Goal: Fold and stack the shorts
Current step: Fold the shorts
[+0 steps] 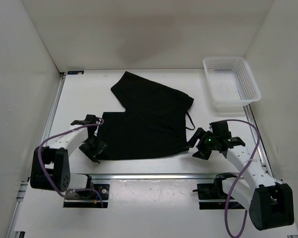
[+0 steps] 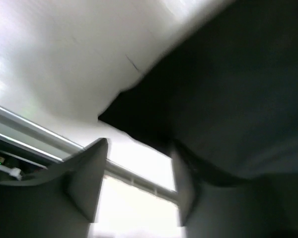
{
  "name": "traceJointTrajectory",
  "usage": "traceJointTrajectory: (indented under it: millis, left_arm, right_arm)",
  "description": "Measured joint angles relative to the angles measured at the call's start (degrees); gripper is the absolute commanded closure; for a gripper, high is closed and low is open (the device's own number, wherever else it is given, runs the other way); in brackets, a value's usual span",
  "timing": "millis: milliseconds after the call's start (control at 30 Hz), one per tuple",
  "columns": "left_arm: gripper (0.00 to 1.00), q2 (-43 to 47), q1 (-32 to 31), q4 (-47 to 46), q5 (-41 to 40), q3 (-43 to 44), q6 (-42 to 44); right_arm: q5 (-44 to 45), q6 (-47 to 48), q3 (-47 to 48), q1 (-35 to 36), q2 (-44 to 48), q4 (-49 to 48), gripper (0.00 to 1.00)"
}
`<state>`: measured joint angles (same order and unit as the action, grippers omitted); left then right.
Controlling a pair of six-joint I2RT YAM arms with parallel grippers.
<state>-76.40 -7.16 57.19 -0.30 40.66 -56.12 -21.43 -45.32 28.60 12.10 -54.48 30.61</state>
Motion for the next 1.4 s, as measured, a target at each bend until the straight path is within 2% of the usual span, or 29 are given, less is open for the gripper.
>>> traceJointTrajectory:
  millis: [67,133,367,567,633,733,767,900,1000,1233,1400]
  left_arm:
    - [0.62,-2.6,-0.2,-1.1,-0.4,-0.4,-0.6]
    - [0.90,-4.3,-0.3,-1.9,-0.7,-0.6,-0.7]
    - [0.90,-4.7,-0.9,-3.1,-0.8,-0.2,-0.3]
    - [0.90,-3.6,-1.0,-3.3,-0.8,1.9,0.0]
    - [0.90,-3.6,-1.0,-3.2,-0.8,2.9,0.2]
    - [0.90,-3.6,-1.0,-3.1,-0.8,4.8,0.5]
    - [0.90,-3.5,-1.0,-2.8,-0.8,5.7,0.6]
    - [0.90,-1.5,-1.0,-1.2,-1.0,8.5,0.7]
    - [0.90,3.9,-1.0,0.7,-1.2,8.3,-0.2]
    - [0.90,22.8,-3.0,7.2,-0.7,3.8,-4.3]
    - [0.90,28.2,-4.7,13.0,-0.4,5.8,-6.6]
  right_arm:
    - [-0.5,-0.8,-0.5,0.0,-0.6,-1.0,0.23]
    - [-0.9,-1.3,-1.0,0.0,-1.2,-2.0,0.23]
    - [-0.9,-2.7,-2.0,0.0,-5.5,-7.1,0.33]
    - [-1.0,-4.7,-3.3,0.0,-11.9,-13.8,0.45]
    - [-1.0,-4.8,-3.2,0.1,-14.2,-15.5,0.52]
    - [-0.7,-4.9,-2.7,0.2,-17.4,-17.3,0.83]
    - [-0.5,-5.0,-2.5,0.2,-18.1,-17.5,0.99]
    - [0.5,-4.6,-1.6,0.3,-18.0,-17.2,0.99]
    - [1.7,-3.6,-1.7,0.3,-14.3,-14.9,0.99]
    - [2.7,-2.3,-4.8,0.3,3.4,-5.2,0.99]
    - [3.4,-2.6,-5.9,0.3,16.2,6.6,0.99]
